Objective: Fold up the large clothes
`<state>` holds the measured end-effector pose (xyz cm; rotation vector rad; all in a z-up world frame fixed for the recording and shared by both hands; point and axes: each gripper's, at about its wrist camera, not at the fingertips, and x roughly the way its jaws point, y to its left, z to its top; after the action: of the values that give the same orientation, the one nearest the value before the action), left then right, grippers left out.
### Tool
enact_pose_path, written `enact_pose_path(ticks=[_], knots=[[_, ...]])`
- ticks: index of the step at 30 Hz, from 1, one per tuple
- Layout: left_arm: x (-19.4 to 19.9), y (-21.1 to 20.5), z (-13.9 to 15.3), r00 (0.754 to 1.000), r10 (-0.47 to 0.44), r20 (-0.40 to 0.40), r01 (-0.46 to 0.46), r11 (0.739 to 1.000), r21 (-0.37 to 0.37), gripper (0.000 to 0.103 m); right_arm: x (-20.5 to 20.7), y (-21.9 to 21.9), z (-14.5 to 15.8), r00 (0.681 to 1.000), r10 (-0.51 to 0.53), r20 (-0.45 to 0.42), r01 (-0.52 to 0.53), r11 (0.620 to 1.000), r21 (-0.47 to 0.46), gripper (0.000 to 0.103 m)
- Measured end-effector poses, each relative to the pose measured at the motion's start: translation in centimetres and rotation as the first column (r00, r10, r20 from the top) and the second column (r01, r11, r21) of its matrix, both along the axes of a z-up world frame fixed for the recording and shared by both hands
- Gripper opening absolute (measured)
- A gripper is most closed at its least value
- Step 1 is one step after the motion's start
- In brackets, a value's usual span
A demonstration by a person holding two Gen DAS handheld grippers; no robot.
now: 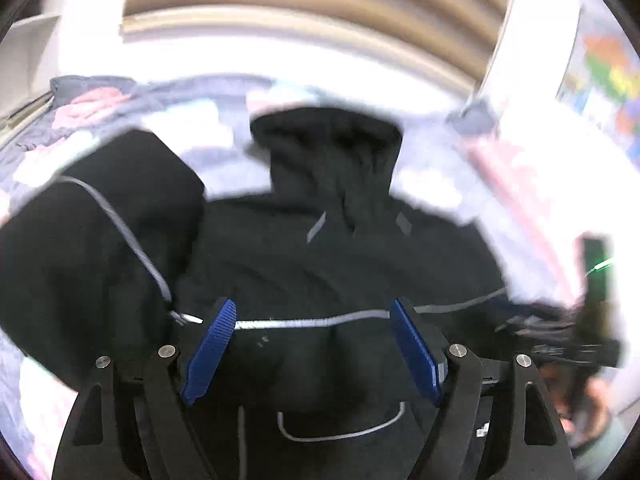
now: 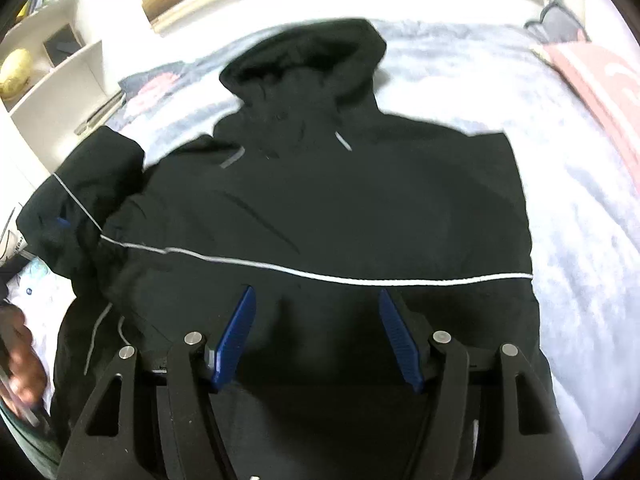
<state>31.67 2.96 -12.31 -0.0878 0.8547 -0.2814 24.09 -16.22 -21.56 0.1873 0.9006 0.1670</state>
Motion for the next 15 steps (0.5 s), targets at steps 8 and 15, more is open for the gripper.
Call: enact_pose_path(ticks=[8, 15], knots=[[2.8, -2.2, -9.5, 0.984, 0.08, -0.16, -0.068, 0.995, 0.078, 0.081, 0.0, 0.6, -6.2, 0.997, -0.028, 0.065, 0.034, 0.996, -0.078, 0.075], [0.0, -0.8, -6.4, 0.995, 0.024, -0.093, -0.028, 0.999, -0.039, 0.081, 0.2, 1.2, -6.7, 0.994, -0.033, 0.101, 0.045, 0.992, -0.117, 0.079]])
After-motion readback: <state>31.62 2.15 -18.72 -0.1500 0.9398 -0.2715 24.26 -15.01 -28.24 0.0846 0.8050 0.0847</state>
